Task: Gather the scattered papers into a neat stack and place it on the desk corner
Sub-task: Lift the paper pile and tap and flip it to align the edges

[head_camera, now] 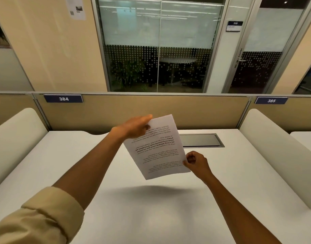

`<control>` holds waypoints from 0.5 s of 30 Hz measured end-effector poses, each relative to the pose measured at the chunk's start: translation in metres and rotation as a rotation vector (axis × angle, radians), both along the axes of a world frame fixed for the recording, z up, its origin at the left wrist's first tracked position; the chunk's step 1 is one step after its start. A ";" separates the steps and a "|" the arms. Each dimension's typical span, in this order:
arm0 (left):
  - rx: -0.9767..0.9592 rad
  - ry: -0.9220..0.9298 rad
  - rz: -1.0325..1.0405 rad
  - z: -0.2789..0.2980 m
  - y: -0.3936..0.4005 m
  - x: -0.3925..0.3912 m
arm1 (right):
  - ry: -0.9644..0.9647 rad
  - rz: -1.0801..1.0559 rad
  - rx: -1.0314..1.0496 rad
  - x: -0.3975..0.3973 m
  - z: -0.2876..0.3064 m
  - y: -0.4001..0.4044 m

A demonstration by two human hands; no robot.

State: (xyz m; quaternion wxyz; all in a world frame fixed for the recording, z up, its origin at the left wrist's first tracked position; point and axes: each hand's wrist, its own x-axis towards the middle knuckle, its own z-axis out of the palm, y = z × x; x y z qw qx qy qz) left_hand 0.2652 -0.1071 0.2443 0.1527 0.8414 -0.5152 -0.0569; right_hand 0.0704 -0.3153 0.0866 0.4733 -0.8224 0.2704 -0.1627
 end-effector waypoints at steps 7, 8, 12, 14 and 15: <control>0.150 -0.100 -0.109 0.009 -0.032 -0.030 | -0.220 0.083 0.196 0.021 0.034 0.024; 0.147 -0.105 -0.112 0.007 -0.034 -0.033 | -0.248 0.079 0.222 0.021 0.035 0.027; 0.051 -0.108 -0.056 0.003 -0.035 -0.036 | -0.296 0.050 0.297 0.016 0.035 0.031; -0.034 -0.085 0.023 -0.001 -0.028 -0.031 | -0.302 0.039 0.323 0.012 0.033 0.029; -0.080 -0.085 0.071 -0.004 -0.022 -0.028 | -0.305 0.031 0.339 0.010 0.032 0.028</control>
